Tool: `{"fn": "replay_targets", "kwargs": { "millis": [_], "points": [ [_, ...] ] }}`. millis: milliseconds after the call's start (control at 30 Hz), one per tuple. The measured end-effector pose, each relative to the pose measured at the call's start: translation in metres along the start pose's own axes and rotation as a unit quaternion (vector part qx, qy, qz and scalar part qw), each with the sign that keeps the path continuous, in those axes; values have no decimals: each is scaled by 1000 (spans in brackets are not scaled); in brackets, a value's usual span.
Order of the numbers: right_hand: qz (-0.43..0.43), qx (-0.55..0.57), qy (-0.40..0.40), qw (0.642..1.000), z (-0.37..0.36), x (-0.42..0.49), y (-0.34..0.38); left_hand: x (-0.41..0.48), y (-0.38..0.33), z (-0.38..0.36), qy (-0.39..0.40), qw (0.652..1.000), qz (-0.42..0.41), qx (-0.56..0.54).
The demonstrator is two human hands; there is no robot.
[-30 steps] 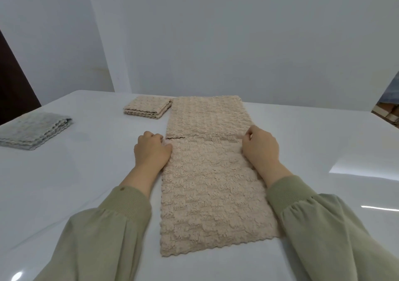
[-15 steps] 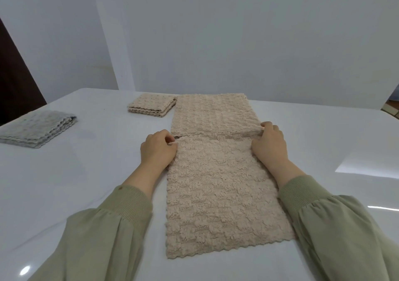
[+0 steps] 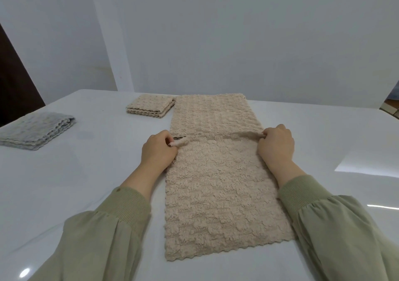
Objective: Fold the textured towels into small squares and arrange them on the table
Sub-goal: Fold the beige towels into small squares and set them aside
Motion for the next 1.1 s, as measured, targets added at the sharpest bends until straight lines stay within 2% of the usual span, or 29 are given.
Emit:
{"fn": "replay_targets", "kwargs": {
  "millis": [100,167,300,333,367,433,467,567,633,700,767,800,833,933,1033,1100],
  "points": [
    [-7,46,-17,999,6,-2,-4,-4,-1,4,-10,997,-25,-67],
    [-13,126,-13,992,8,-3,-5,-6,-1,7,-13,995,-32,-97],
    [-24,258,-7,966,14,-2,-6,-5,1,12,-70,994,-18,-83],
    [-31,311,8,950,14,0,-7,-7,0,14,-90,992,-16,-84],
    [-45,389,34,920,12,0,-6,-9,-2,16,-110,990,-17,-83],
    [-80,532,93,838,6,-3,-1,-12,-5,18,-136,986,-23,-94],
    [-84,561,108,817,5,-3,1,-13,-6,18,-137,983,-29,-117],
    [-73,586,132,796,11,-5,7,-16,-9,16,-147,961,-56,-228],
    [-35,622,134,771,19,-4,14,-22,-16,21,-189,950,-86,-231],
    [44,664,106,739,35,-3,25,-28,-26,26,-213,944,-123,-220],
    [113,663,64,737,49,-1,32,-30,-32,27,-215,944,-151,-201],
    [114,657,47,744,51,0,33,-28,-31,25,-203,949,-155,-184],
    [94,648,38,755,49,-1,32,-26,-29,22,-183,958,-147,-163],
    [22,545,24,838,26,-3,19,-20,-19,12,-130,983,-90,-93],
    [-15,521,28,853,4,-5,7,-19,-14,10,-100,989,-53,-94],
    [-7,497,15,868,4,-7,5,-15,-11,6,-55,995,-22,-86]
  ]
}}
Point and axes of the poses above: each hand's wrist, its own x-axis towards the middle knuckle, its own z-axis out of the back of the hand, y = z × x, the point moved 4 cm from there along x, towards the middle knuckle, and after that the axes turned 15 degrees about y, right-handed, at the moved point
